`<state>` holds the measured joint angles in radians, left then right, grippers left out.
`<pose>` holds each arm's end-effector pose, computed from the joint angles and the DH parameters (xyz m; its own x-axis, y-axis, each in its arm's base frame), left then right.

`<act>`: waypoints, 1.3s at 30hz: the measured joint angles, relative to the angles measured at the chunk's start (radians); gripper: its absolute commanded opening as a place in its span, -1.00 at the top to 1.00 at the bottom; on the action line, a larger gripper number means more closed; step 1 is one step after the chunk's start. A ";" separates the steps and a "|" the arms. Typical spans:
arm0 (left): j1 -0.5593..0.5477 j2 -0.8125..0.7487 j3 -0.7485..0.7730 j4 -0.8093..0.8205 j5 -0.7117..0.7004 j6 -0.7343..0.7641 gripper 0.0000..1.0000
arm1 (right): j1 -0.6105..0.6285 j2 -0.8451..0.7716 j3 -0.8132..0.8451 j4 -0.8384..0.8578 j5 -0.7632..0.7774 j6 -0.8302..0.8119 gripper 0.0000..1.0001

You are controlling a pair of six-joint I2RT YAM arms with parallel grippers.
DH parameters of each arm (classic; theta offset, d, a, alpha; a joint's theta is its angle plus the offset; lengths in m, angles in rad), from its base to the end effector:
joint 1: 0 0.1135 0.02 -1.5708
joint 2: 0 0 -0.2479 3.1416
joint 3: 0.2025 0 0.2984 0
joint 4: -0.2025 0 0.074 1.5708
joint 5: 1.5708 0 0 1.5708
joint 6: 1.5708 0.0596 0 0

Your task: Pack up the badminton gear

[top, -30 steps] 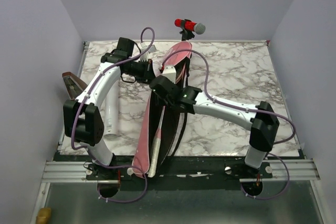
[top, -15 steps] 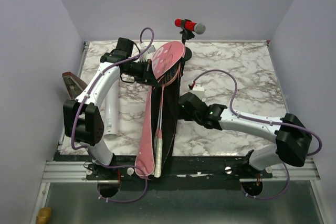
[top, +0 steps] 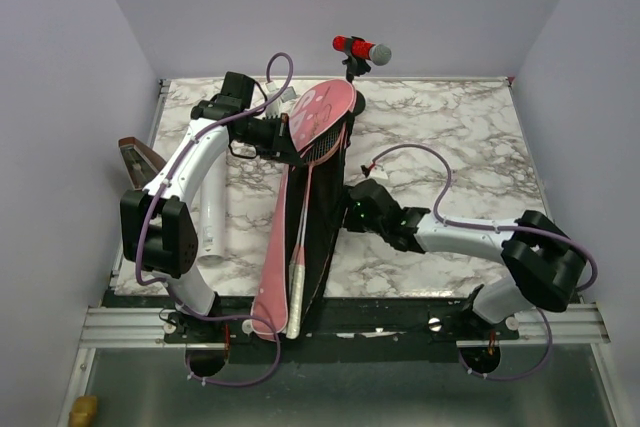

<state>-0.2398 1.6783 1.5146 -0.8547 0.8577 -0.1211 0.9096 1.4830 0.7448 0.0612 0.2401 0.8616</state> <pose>0.3818 -0.1398 0.2754 -0.8862 0.1353 -0.4431 0.4370 0.5617 -0.7025 0.2308 0.2736 0.1255 -0.7459 0.2417 -0.6207 -0.1332 0.8589 0.4945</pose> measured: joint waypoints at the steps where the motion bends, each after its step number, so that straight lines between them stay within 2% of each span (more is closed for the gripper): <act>1: 0.000 0.000 0.000 0.000 0.000 0.000 1.00 | 0.000 0.011 -0.003 0.024 -0.011 0.003 -0.22; 5: 0.000 0.000 0.000 0.000 0.000 0.000 1.00 | 0.000 0.063 -0.005 0.093 -0.056 0.016 0.18; 9: 0.000 0.000 0.000 0.000 0.000 0.000 1.00 | 0.000 0.090 -0.005 0.119 -0.085 0.030 0.81; 11: 0.000 0.000 0.000 0.000 0.000 0.000 1.00 | 0.000 0.087 -0.005 0.125 -0.089 0.032 0.99; 16: 0.000 0.000 0.000 0.001 0.000 0.000 1.00 | -0.004 0.013 0.016 0.064 -0.084 0.015 0.99; 22: 0.002 -0.006 0.014 0.021 0.007 0.002 1.00 | -0.015 -0.098 0.219 -0.120 -0.083 -0.051 0.99; 26: 0.004 -0.036 0.015 0.027 0.007 0.005 1.00 | -0.024 -0.098 0.304 -0.195 -0.119 -0.069 0.99; 35: 0.004 -0.051 -0.002 -0.003 -0.002 0.029 1.00 | -0.028 -0.068 0.371 -0.345 -0.156 -0.101 0.99; 39: 0.005 -0.051 -0.018 0.000 -0.011 0.043 1.00 | -0.028 -0.074 0.383 -0.356 -0.158 -0.120 0.99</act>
<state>-0.2348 1.6268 1.4967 -0.8543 0.8467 -0.0784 0.8818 1.4094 1.1278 -0.2947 0.0818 0.7414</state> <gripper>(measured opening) 0.014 0.019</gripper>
